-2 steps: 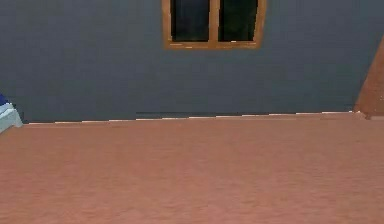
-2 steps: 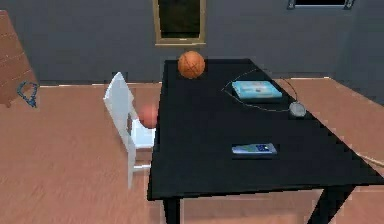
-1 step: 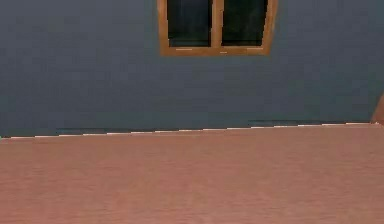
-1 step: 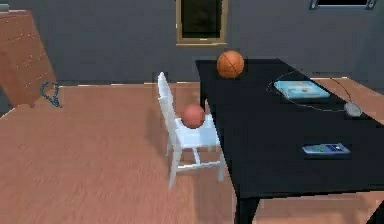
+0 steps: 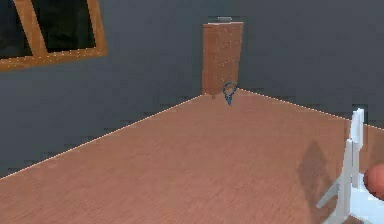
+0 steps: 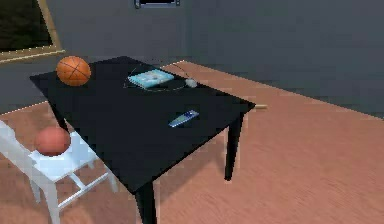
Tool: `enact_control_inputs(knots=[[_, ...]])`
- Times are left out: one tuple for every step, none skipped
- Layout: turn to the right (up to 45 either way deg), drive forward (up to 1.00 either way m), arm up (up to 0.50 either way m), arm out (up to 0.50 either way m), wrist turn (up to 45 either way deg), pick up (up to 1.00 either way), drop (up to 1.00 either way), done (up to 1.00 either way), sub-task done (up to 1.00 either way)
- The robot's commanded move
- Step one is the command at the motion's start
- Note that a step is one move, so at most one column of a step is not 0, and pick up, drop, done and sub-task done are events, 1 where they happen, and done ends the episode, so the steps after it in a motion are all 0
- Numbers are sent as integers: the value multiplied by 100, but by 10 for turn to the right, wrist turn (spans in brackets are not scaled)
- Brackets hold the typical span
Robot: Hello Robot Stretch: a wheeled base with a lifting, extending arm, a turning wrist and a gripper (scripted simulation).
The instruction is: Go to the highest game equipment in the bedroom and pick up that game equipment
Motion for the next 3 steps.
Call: enact_control_inputs(knots=[[0,35,0,0,0,0,0,0,0],[450,0,0,0,0,0,0,0,0],[-90,0,0,0,0,0,0,0,0]])
